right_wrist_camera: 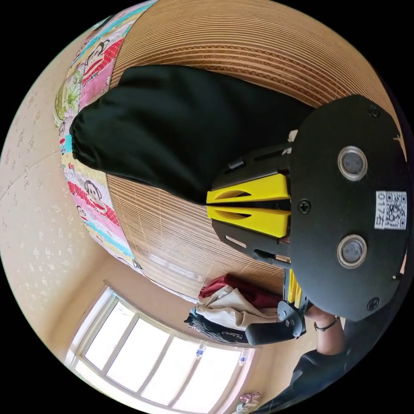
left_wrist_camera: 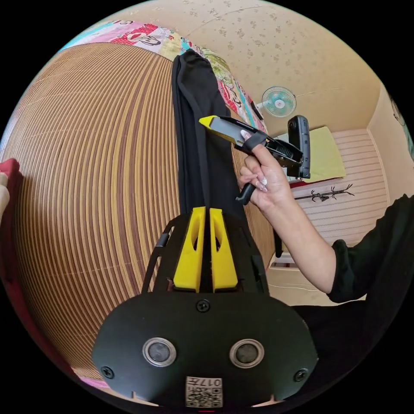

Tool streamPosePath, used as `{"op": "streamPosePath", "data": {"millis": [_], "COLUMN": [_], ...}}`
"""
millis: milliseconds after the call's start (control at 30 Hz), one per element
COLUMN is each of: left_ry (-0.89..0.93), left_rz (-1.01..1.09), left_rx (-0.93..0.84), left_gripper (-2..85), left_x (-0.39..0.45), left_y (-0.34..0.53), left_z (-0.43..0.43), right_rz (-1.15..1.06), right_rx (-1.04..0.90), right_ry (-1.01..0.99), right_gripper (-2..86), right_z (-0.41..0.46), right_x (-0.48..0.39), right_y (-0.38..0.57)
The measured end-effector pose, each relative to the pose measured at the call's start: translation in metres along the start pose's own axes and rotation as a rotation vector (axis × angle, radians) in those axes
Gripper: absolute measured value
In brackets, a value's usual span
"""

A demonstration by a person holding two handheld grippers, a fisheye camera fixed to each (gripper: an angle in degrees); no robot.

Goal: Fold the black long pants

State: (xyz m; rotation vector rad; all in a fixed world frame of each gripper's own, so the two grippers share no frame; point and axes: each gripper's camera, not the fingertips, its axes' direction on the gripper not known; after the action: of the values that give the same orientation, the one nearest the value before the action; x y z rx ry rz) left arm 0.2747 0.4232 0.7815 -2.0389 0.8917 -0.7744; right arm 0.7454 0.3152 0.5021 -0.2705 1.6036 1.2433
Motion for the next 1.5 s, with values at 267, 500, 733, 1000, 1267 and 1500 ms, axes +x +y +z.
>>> {"op": "streamPosePath", "data": {"millis": [267,500,733,1000,1267,1500], "left_ry": [0.038,0.109,0.144,0.245,0.357,0.586], "left_rz": [-0.075,-0.080,-0.007,0.007,0.008,0.104], "left_rx": [0.056,0.074,0.008,-0.180,-0.272,-0.153], "left_gripper": [6.4,11.9,12.1,11.1,5.2,4.3], "left_x": [-0.024,-0.044,-0.037,-0.033,-0.049,-0.031], "left_y": [-0.027,-0.107,-0.158,-0.104,-0.107,-0.082], "left_z": [-0.008,0.010,0.033,0.049,0.065,0.027], "right_rz": [0.109,0.365,0.257,0.249,0.230,0.208], "right_rx": [0.107,0.197,0.084,-0.103,-0.224,-0.047], "right_ry": [-0.151,-0.269,-0.457,-0.584,-0.621,-0.859], "right_gripper": [8.0,12.4,12.1,11.6,5.6,1.7], "right_z": [-0.064,-0.126,-0.097,-0.110,-0.112,-0.172], "right_x": [0.080,0.226,0.245,0.227,0.234,0.236], "right_y": [0.033,0.063,0.036,0.112,0.104,0.130]}}
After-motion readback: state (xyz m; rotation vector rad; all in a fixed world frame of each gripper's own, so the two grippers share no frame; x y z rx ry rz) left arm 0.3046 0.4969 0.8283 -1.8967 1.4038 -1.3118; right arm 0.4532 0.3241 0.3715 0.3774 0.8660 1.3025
